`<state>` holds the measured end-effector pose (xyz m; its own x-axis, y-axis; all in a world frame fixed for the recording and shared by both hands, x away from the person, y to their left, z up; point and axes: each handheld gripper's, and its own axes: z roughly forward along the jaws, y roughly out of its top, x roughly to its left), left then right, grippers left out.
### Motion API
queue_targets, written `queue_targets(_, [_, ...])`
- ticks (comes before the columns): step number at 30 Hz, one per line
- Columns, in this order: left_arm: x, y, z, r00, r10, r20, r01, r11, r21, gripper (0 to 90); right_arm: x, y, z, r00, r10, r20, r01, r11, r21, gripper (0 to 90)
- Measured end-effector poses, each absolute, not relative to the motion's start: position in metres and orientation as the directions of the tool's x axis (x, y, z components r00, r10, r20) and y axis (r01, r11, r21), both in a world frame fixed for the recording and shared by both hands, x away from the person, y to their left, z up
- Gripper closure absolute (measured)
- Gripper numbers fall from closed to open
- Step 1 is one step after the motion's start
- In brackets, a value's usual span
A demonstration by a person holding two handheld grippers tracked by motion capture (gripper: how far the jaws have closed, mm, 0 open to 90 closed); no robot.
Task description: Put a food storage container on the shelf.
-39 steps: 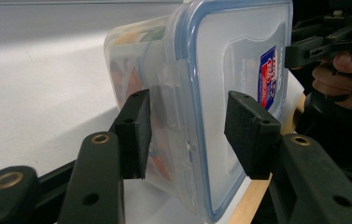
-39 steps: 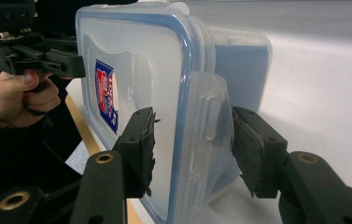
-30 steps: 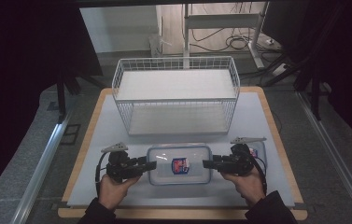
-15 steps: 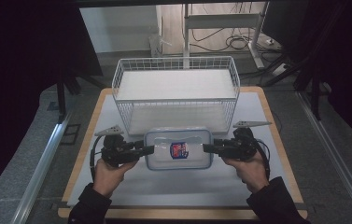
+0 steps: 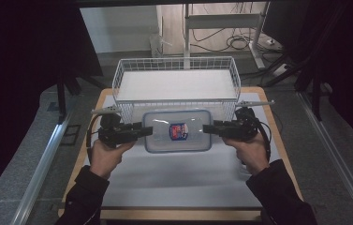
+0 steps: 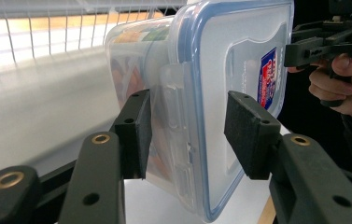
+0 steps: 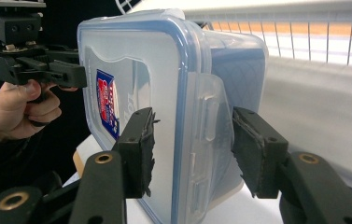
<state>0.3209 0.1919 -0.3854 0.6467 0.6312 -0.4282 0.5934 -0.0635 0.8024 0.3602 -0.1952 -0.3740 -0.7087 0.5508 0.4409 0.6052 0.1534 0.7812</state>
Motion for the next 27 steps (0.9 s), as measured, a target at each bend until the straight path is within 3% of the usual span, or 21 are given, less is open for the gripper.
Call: queue_targets(27, [0.387, 0.208, -0.315, 0.646, 0.619, -0.446, 0.563, 0.008, 0.827, 53.7, 0.423, -0.183, -0.309, -0.708, 0.547, 0.446, 0.585, 0.101, 0.805, 50.3])
